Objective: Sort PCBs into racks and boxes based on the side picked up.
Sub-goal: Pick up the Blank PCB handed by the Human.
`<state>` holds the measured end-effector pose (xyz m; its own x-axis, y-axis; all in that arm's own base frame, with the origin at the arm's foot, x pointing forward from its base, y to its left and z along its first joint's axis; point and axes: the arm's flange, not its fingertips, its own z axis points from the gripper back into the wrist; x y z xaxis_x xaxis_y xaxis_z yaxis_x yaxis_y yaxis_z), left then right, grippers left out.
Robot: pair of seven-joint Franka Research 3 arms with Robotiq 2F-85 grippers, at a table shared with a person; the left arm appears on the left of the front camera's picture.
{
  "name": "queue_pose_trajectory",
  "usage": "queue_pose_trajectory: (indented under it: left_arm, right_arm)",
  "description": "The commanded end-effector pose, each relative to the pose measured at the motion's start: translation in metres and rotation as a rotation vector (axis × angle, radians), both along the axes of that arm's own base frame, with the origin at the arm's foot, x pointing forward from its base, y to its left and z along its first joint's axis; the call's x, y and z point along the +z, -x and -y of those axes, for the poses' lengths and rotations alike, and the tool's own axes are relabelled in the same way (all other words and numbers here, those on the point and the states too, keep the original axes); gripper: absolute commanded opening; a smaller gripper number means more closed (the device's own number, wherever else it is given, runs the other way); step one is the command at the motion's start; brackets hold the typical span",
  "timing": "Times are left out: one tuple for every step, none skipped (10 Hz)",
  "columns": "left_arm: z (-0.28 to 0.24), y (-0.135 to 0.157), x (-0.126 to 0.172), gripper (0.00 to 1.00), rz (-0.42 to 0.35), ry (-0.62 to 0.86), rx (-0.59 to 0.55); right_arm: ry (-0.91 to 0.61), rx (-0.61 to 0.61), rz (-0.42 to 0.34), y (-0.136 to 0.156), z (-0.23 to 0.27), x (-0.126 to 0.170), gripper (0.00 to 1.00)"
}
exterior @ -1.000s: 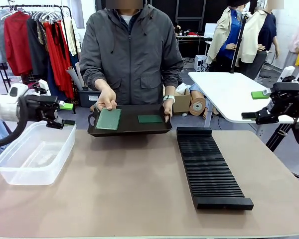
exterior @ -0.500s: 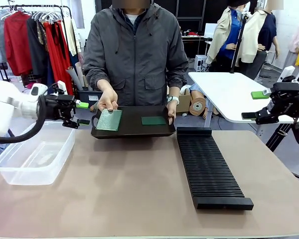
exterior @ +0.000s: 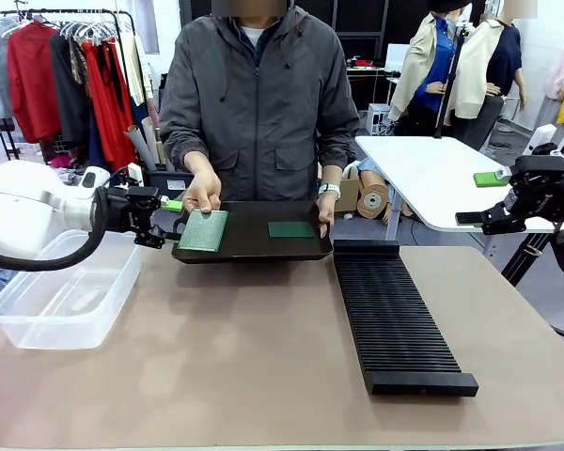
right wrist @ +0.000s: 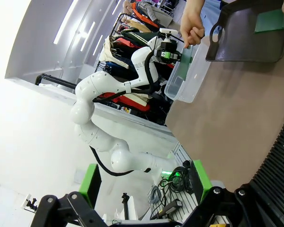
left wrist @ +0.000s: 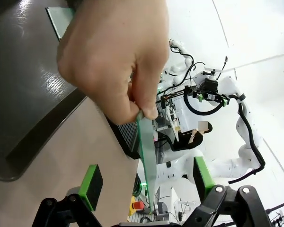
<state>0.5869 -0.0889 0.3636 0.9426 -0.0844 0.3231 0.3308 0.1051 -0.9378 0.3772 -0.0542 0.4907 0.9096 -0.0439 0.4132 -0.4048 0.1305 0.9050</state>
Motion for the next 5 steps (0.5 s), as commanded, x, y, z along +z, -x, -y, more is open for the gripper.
queue_pose_trajectory:
  left_arm:
    - [0.014,-0.007,0.000,1.00,-0.006,0.019,-0.004]
    - [0.019,-0.006,-0.003,1.00,0.003,0.018,-0.015]
    - [0.022,-0.007,-0.007,1.00,0.007,0.019,-0.010]
    - [0.025,-0.008,-0.010,1.00,0.002,0.023,-0.002]
    - [0.026,-0.008,-0.011,1.00,0.001,0.038,0.004]
  right_arm:
    - [-0.005,-0.002,0.009,0.000,0.000,0.001,1.00]
    - [-0.005,-0.002,0.009,0.000,0.000,0.001,1.00]
    - [-0.005,-0.002,0.009,0.000,0.000,0.001,1.00]
    - [-0.005,-0.002,0.009,0.000,0.000,0.001,1.00]
    - [-0.005,-0.002,0.009,0.000,0.000,0.001,1.00]
